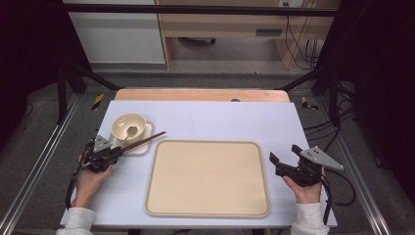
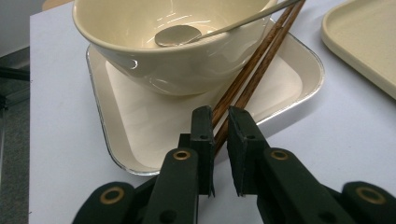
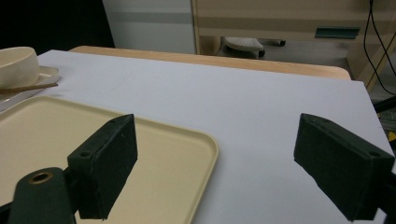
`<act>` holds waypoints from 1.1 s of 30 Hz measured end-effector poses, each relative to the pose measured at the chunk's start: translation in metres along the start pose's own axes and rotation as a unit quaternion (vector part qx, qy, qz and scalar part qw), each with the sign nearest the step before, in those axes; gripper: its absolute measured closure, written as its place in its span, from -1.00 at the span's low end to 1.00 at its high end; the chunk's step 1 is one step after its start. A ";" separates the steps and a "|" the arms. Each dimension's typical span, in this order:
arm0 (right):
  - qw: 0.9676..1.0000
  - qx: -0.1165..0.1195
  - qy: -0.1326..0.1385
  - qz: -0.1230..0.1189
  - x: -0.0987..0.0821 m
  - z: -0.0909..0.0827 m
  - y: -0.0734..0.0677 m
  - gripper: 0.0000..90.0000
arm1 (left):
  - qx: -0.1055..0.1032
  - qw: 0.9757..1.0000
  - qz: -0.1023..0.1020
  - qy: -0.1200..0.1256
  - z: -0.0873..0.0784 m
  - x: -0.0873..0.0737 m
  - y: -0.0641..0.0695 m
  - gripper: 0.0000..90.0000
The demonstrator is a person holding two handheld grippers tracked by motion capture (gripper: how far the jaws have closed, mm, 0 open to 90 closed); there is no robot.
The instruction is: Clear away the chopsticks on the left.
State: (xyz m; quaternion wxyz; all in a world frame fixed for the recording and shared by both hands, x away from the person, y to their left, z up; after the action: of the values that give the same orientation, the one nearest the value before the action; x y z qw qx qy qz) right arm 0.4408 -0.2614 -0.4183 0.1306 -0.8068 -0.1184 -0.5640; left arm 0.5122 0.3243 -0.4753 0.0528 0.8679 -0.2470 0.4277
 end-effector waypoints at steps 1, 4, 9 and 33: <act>1.000 0.000 0.000 -0.001 0.000 0.000 0.000 -0.70 | 0.000 1.000 0.002 -0.002 0.000 0.000 0.001 0.80; 1.000 0.000 0.002 0.001 0.000 0.000 0.001 -0.70 | -0.002 1.000 0.002 -0.003 0.000 0.001 0.003 0.81; 1.000 -0.002 0.003 0.001 0.000 -0.001 0.001 -0.69 | -0.013 1.000 0.001 -0.004 0.003 0.000 0.004 0.67; 1.000 0.000 0.002 0.003 0.000 0.000 0.002 -0.69 | -0.036 0.999 0.008 -0.012 0.001 0.001 0.007 0.86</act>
State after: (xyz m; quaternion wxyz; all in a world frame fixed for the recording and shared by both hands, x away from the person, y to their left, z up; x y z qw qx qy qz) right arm 0.4412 -0.2628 -0.4184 0.1326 -0.8062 -0.1158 -0.5648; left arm 0.5106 0.3173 -0.4759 0.0774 0.8684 -0.2695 0.4089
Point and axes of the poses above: each handheld gripper's, and its own axes: z roughly forward along the jaws, x roughly out of its top, y roughly to its right, the point moved 2 cm from there along z, roughly forward along the jaws, and after that the axes turned 1 degree about -x, right-handed, at the moved point
